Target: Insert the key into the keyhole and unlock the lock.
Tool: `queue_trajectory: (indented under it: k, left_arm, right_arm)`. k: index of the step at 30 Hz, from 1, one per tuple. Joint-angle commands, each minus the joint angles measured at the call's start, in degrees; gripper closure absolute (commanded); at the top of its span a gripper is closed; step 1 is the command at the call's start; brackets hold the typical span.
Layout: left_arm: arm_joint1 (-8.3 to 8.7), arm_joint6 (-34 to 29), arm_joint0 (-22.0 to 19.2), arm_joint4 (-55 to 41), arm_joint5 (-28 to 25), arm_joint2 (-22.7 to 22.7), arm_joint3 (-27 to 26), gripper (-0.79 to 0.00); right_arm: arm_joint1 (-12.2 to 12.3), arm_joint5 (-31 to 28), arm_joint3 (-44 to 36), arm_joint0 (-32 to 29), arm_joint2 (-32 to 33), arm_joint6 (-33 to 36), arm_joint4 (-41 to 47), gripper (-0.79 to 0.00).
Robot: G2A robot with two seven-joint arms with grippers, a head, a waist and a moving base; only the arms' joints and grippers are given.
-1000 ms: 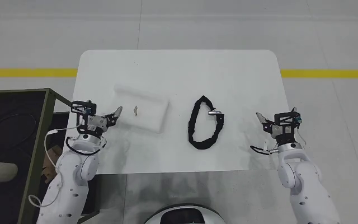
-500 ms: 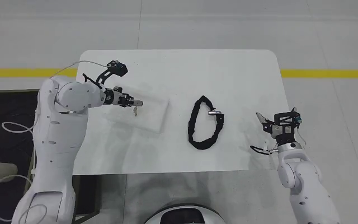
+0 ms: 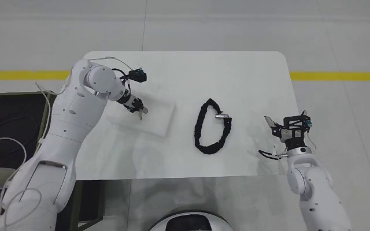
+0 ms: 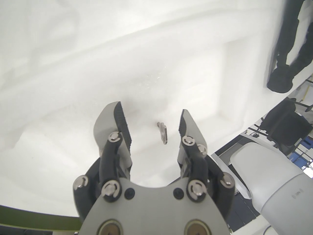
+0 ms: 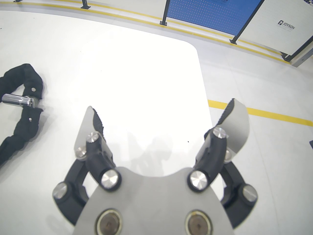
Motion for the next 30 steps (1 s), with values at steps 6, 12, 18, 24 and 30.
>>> queue_trajectory:
  k: [6, 12, 18, 24, 30]
  left_arm:
    - [1.29, 0.0, -2.2, -3.7, 0.3, 3.8, 0.1, -0.246]
    - [2.56, 0.0, -2.9, -5.7, 1.3, 7.0, -0.9, -0.222]
    - [3.88, 0.0, -3.7, -7.7, 2.6, 9.9, -1.6, 0.0]
    - [5.4, 0.0, -4.1, -5.5, 4.3, 10.8, -5.9, 0.0]
    - [7.65, 0.0, -3.6, -5.5, 6.9, 10.0, -13.3, 0.0]
  right_arm:
    - [0.0, 0.0, 0.0, 0.0, 0.0, 0.0, 0.0, -0.785]
    - [0.0, 0.0, 0.0, 0.0, 0.0, 0.0, 0.0, -0.785]
    - [0.0, 0.0, 0.0, 0.0, 0.0, 0.0, 0.0, -0.785]
    - [0.0, 0.0, 0.0, 0.0, 0.0, 0.0, 0.0, -0.785]
    - [0.0, 0.0, 0.0, 0.0, 0.0, 0.0, 0.0, -0.785]
